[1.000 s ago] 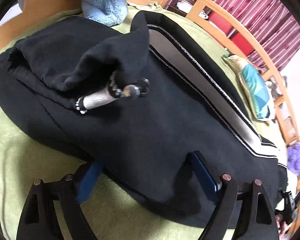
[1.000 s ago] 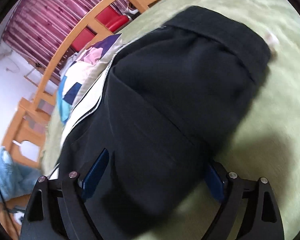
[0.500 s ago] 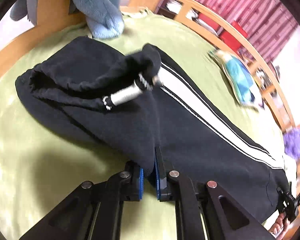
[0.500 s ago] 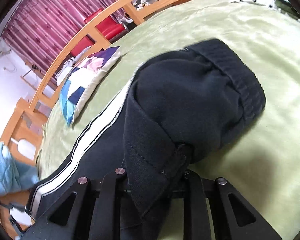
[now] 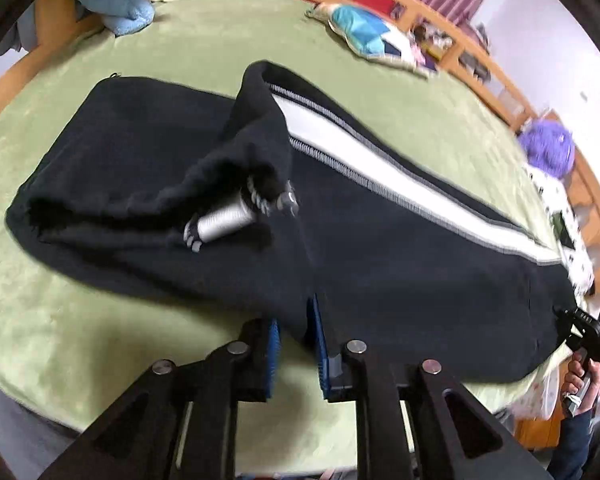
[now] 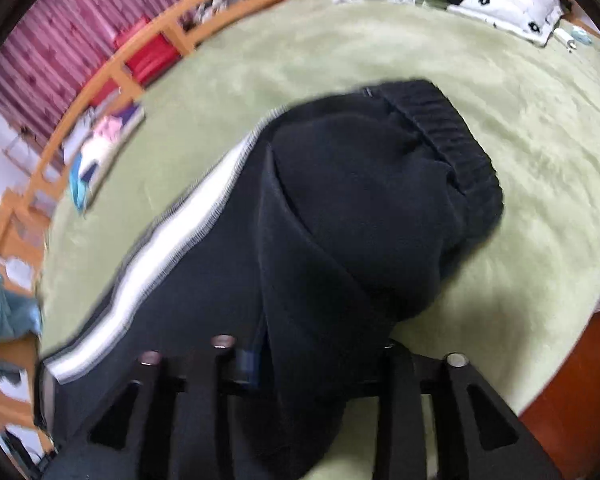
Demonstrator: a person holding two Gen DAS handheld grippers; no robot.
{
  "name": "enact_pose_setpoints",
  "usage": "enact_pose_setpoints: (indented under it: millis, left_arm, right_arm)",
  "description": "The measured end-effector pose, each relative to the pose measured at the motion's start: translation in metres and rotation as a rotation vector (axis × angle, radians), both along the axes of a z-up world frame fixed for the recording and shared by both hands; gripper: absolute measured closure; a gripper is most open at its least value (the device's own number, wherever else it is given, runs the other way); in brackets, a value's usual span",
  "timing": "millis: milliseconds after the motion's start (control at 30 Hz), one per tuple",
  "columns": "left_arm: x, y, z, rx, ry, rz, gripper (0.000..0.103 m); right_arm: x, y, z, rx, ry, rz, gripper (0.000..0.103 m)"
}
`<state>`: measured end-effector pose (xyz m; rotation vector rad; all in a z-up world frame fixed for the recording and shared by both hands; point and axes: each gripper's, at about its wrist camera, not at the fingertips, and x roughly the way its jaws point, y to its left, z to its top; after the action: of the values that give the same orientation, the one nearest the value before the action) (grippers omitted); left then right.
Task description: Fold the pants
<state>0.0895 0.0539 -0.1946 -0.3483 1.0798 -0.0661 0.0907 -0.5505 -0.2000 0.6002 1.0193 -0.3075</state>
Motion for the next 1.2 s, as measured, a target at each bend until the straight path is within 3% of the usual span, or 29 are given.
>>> enact_pose_setpoints:
  millis: [67, 133, 200, 267, 433, 533, 600, 633, 667, 700, 767, 800, 933, 1033, 1133, 1200]
  left_arm:
    - [-0.016, 0.010, 0.010, 0.015, -0.020, -0.008, 0.079]
    - [-0.032, 0.023, 0.022, 0.052, -0.064, 0.004, 0.066]
    - [-0.041, 0.034, 0.031, 0.083, -0.108, 0.017, 0.035]
    - [-0.043, 0.043, 0.037, 0.108, -0.164, 0.009, 0.035]
    - [-0.018, 0.032, 0.036, 0.138, -0.211, -0.112, 0.030]
    - [0.009, 0.012, 0.029, 0.256, -0.247, -0.114, 0.030]
    - [0.028, 0.005, 0.021, 0.341, -0.226, -0.101, 0.032]
    - [0.041, 0.003, 0.018, 0.372, -0.215, -0.095, 0.039]
    - [0.048, 0.012, 0.020, 0.339, -0.233, -0.107, 0.065]
    - [0.051, 0.019, 0.026, 0.301, -0.250, -0.106, 0.074]
    - [0.062, 0.044, 0.048, 0.257, -0.328, -0.055, 0.079]
    - [0.071, 0.055, 0.057, 0.276, -0.348, -0.041, 0.081]
    - [0.122, 0.105, 0.074, 0.325, -0.317, 0.066, 0.081]
    - [0.155, 0.137, 0.072, 0.300, -0.263, 0.106, 0.079]
    - [0.170, 0.147, 0.070, 0.367, -0.207, 0.151, 0.062]
    - [0.164, 0.150, 0.076, 0.391, -0.233, 0.173, 0.035]
  right_arm:
    - [-0.017, 0.012, 0.006, -0.087, 0.007, -0.001, 0.047]
    - [-0.033, 0.028, 0.015, -0.158, -0.012, 0.010, 0.044]
    - [-0.050, 0.039, 0.025, -0.201, -0.029, 0.011, 0.044]
    - [-0.059, 0.051, 0.034, -0.216, -0.052, 0.011, 0.043]
    - [-0.056, 0.086, 0.049, -0.166, -0.114, 0.020, 0.041]
    - [-0.051, 0.109, 0.052, -0.161, -0.122, 0.027, 0.040]
    - [-0.047, 0.120, 0.049, -0.162, -0.104, 0.033, 0.040]
    - [-0.045, 0.125, 0.046, -0.161, -0.093, 0.036, 0.040]
    - [-0.045, 0.132, 0.044, -0.160, -0.082, 0.040, 0.040]
    - [-0.046, 0.137, 0.043, -0.162, -0.077, 0.043, 0.040]
    - [-0.048, 0.147, 0.040, -0.183, -0.064, 0.043, 0.040]
    - [-0.050, 0.151, 0.039, -0.190, -0.060, 0.039, 0.040]
    - [-0.057, 0.165, 0.028, -0.164, -0.054, 0.010, 0.040]
    - [-0.055, 0.173, 0.019, -0.131, -0.030, 0.015, 0.040]
    - [-0.049, 0.182, 0.017, -0.138, -0.020, 0.027, 0.040]
    - [-0.044, 0.187, 0.016, -0.131, -0.018, 0.038, 0.040]
